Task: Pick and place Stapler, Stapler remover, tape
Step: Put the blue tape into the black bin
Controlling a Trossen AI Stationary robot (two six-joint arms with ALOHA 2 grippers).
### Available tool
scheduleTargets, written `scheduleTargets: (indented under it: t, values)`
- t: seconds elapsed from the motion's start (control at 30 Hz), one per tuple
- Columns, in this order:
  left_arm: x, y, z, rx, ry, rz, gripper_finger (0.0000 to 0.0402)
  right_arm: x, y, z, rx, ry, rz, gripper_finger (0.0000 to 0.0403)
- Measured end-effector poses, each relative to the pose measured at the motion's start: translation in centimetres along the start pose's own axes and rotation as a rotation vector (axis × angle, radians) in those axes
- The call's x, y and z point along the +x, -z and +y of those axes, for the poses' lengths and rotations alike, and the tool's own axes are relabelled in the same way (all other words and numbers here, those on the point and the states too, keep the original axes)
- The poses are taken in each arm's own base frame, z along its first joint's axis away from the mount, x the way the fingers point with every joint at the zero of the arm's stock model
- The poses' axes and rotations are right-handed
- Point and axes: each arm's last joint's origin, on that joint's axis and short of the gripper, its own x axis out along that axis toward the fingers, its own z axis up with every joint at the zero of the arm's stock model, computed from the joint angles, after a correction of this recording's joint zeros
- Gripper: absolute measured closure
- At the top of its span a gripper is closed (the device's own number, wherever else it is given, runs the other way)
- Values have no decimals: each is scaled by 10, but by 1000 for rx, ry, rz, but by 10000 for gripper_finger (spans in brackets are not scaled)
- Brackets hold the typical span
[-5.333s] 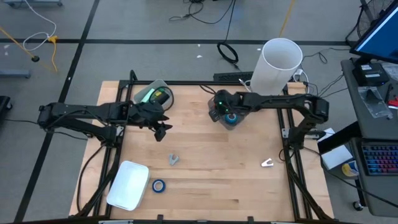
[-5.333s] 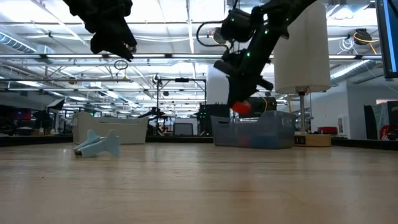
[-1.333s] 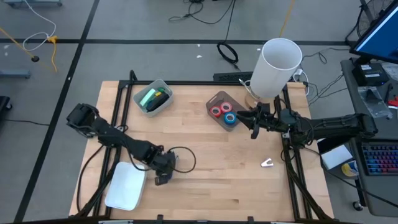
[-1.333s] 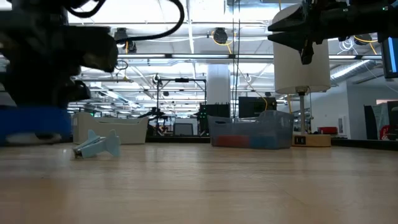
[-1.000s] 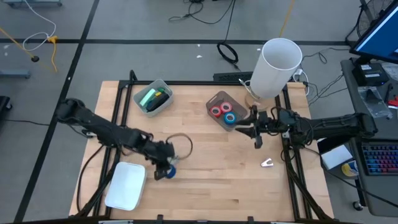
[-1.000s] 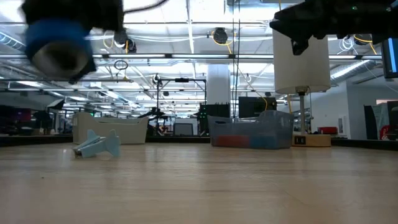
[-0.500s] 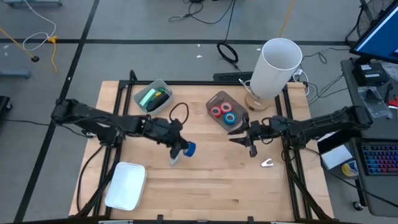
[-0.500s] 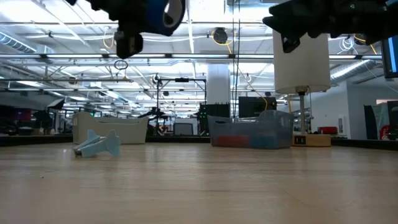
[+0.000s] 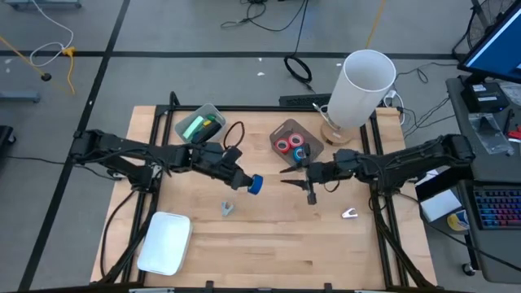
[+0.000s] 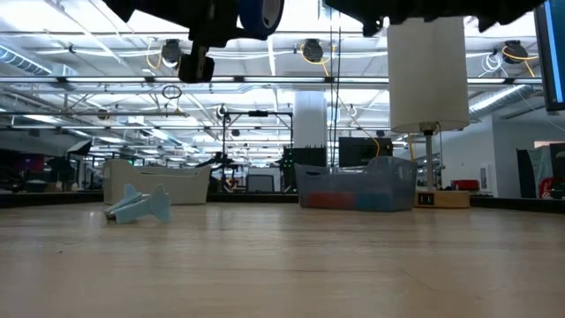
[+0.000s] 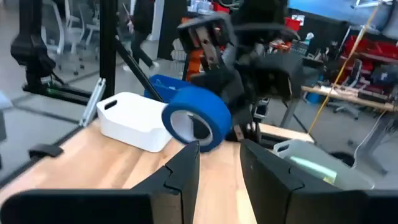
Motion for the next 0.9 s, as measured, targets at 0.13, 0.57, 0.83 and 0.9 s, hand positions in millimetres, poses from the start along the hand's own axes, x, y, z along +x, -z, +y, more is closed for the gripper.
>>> scheduleTargets:
  t: [0.13, 0.57, 0.83, 0.9]
  values:
    - [-2, -8, -2, -84, 61, -15, 364, 13, -7, -1, -63, 9, 21, 291]
    - [-4, -17, 1, -211, 87, -17, 364, 31, -22, -2, -157, 103, 48, 286]
    - [-4, -18, -1, -238, 104, -25, 364, 31, -23, -2, -146, 109, 31, 235]
    - [-4, -18, -1, -247, 105, -26, 364, 31, -24, -3, -144, 112, 19, 227]
